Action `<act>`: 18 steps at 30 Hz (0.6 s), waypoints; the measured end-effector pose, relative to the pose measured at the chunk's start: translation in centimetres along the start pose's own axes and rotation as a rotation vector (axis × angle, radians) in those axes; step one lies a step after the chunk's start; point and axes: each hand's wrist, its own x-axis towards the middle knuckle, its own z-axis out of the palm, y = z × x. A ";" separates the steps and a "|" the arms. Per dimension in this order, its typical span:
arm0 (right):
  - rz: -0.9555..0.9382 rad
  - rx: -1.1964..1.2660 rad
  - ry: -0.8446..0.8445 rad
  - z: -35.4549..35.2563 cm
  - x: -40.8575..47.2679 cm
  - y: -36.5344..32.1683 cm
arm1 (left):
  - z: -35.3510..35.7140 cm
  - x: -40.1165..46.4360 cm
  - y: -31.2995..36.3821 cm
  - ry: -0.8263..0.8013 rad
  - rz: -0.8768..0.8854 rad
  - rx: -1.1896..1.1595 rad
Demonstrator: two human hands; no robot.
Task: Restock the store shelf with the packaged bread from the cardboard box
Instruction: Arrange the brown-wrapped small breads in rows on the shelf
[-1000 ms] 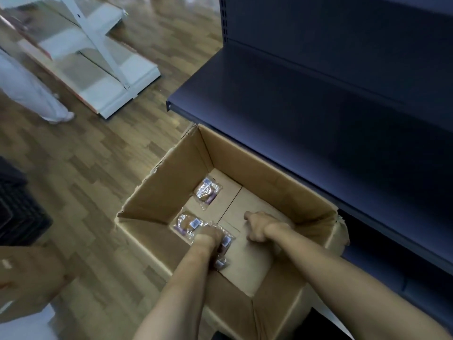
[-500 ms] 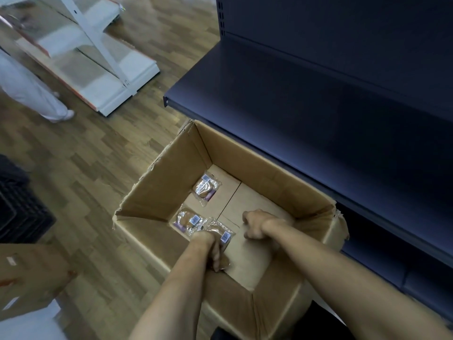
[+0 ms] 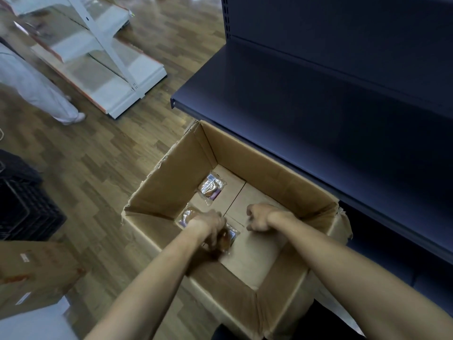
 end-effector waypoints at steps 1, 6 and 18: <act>-0.003 0.027 0.021 -0.6 -0.2 0.0 | -0.7 -0.7 -0.2 0.110 0.030 0.008; -0.094 0.102 0.192 -4.0 -2.6 -0.7 | -2.1 -3.6 -2.2 0.656 0.153 -0.014; -0.397 0.023 0.655 -5.7 -10.1 -3.9 | -3.8 -10.6 -3.1 1.148 0.232 -0.205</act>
